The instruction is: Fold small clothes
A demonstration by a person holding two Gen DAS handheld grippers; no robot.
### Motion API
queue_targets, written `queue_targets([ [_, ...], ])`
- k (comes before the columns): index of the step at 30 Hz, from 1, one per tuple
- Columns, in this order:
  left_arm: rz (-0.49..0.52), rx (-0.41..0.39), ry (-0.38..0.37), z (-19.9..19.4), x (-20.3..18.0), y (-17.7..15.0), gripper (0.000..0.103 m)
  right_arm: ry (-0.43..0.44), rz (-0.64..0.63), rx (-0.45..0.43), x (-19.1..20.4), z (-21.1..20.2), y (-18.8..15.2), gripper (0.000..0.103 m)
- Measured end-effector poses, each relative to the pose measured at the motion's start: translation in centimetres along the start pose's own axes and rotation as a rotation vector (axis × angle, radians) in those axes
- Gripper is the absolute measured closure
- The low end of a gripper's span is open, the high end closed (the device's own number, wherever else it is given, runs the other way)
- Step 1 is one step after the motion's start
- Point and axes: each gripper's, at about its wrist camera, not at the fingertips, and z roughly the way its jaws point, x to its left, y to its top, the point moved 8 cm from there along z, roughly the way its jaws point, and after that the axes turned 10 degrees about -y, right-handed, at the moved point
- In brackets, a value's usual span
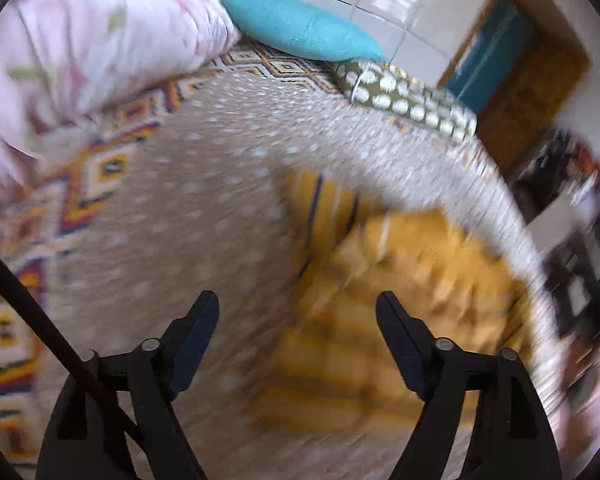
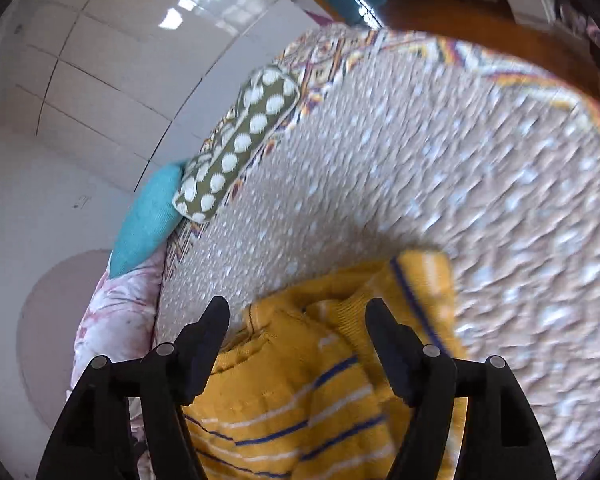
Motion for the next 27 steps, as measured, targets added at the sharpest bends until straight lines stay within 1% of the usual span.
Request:
queue_targets([
  [1, 0.031, 0.0, 0.036, -0.6, 0.3, -1.2, 0.02, -0.005, -0.039, 0.007, 0.2, -0.7, -0.6, 0.034],
  [2, 0.067, -0.001, 0.079, -1.3, 0.7, -2.9, 0.019, -0.02, -0.106, 0.015, 0.6, -1.6, -1.9, 0.052],
  [4, 0.106, 0.004, 0.126, -1.8, 1.7, -5.7, 0.018, -0.039, -0.242, 0.041, 1.1, -2.5, -5.0, 0.071],
  [5, 0.113, 0.011, 0.147, -1.8, 2.2, -6.7, 0.018, -0.027, -0.306, 0.071, 1.3, -2.7, -7.3, 0.073],
  [6, 0.122, 0.021, 0.185, -1.6, 3.2, -8.2, 0.018, -0.024, -0.343, 0.097, 1.1, -2.7, -9.1, 0.073],
  [7, 0.132, 0.029, 0.22, -1.4, 4.0, -9.2, 0.018, -0.051, -0.38, 0.117, 0.3, -2.3, -10.8, 0.073],
  [8, 0.143, 0.049, 0.275, -1.0, 5.3, -10.4, 0.018, -0.123, -0.412, 0.13, -1.2, -1.6, -12.2, 0.074],
  [9, 0.142, 0.063, 0.313, -0.8, 6.3, -11.0, 0.018, -0.2, -0.421, 0.14, -2.8, -1.0, -12.8, 0.078],
  [10, 0.135, 0.072, 0.35, -0.7, 7.4, -11.6, 0.017, -0.256, -0.421, 0.142, -4.4, -0.6, -13.2, 0.097],
  [11, 0.118, 0.061, 0.346, -0.9, 8.1, -12.0, 0.014, -0.266, -0.413, 0.097, -5.4, -1.3, -13.0, 0.103],
  [12, 0.081, 0.034, 0.332, -1.5, 8.7, -12.1, 0.012, -0.276, -0.402, 0.096, -5.6, -1.7, -13.0, 0.103],
  [13, 0.057, 0.022, 0.337, -1.9, 9.2, -12.3, 0.009, -0.296, -0.385, 0.099, -5.5, -2.5, -13.0, 0.103],
  [14, 0.044, 0.014, 0.343, -2.0, 9.5, -12.5, 0.006, -0.324, -0.389, 0.077, -4.8, -3.4, -13.0, 0.095],
  [15, 0.031, 0.008, 0.346, -1.9, 9.8, -12.7, 0.005, -0.333, -0.411, 0.05, -3.6, -4.3, -13.0, 0.091],
  [17, 0.017, 0.007, 0.353, -1.5, 10.1, -12.9, 0.0, -0.288, -0.493, 0.026, 0.6, -5.5, -13.9, 0.091],
  [19, 0.008, 0.0, 0.35, -1.6, 10.3, -12.9, 0.0, -0.258, -0.57, 0.014, 4.8, -5.6, -15.2, 0.091],
  [21, 0.0, -0.009, 0.336, -1.5, 10.3, -12.9, 0.0, -0.227, -0.673, 0.025, 10.1, -4.1, -17.4, 0.091],
  [23, -0.011, -0.02, 0.318, -1.6, 10.3, -12.9, 0.0, -0.216, -0.762, 0.046, 14.7, -1.1, -19.3, 0.091],
  [25, -0.012, -0.024, 0.316, -1.6, 10.2, -13.0, 0.0, -0.225, -0.848, 0.048, 18.8, 2.2, -21.0, 0.091],
  [27, -0.009, -0.025, 0.318, -1.6, 10.3, -13.0, 0.0, -0.249, -0.922, 0.026, 21.9, 5.1, -21.7, 0.091],
])
